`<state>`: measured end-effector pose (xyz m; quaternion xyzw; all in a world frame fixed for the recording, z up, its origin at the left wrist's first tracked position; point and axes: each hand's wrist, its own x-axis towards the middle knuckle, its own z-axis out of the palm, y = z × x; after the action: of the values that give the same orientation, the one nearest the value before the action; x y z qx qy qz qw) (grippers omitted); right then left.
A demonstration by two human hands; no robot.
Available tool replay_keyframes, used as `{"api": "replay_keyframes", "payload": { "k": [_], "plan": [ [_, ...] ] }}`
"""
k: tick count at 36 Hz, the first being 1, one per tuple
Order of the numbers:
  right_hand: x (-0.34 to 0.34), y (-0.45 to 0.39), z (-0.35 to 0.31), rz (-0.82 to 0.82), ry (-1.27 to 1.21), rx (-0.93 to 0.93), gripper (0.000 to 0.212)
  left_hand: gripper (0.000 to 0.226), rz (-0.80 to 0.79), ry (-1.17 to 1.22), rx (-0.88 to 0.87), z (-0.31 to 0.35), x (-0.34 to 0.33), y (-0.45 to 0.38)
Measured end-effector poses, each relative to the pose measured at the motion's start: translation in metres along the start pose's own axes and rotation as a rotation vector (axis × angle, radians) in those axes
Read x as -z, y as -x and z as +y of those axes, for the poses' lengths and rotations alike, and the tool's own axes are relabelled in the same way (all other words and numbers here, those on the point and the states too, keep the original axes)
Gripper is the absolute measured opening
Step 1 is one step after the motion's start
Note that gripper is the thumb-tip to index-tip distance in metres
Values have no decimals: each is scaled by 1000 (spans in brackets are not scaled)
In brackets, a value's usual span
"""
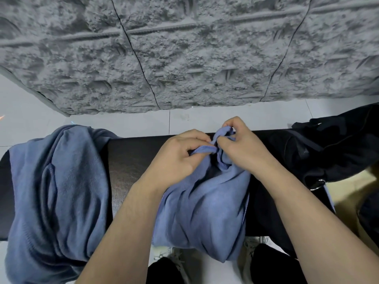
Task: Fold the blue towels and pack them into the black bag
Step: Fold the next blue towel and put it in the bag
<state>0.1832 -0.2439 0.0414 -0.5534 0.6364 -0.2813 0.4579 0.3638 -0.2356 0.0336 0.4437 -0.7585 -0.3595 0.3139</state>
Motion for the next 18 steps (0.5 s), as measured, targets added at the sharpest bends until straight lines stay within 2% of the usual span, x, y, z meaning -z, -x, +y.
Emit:
{"api": "replay_keyframes", "payload": {
  "k": [4, 9, 13, 18],
  "plan": [
    [-1, -1, 0, 19, -11, -74, 17, 21, -15, -11, -18, 5, 1, -1],
    [-2, -2, -2, 63, -47, -103, 11, 24, 36, 98, 46, 9, 1, 1],
    [-1, 2, -6, 10, -201, -77, 6, 27, 144, 357, 197, 17, 5, -1],
    [-1, 4, -12, 34, -279, 10, 11, 15, 76, 783, 456, 15, 10, -2]
  ]
}}
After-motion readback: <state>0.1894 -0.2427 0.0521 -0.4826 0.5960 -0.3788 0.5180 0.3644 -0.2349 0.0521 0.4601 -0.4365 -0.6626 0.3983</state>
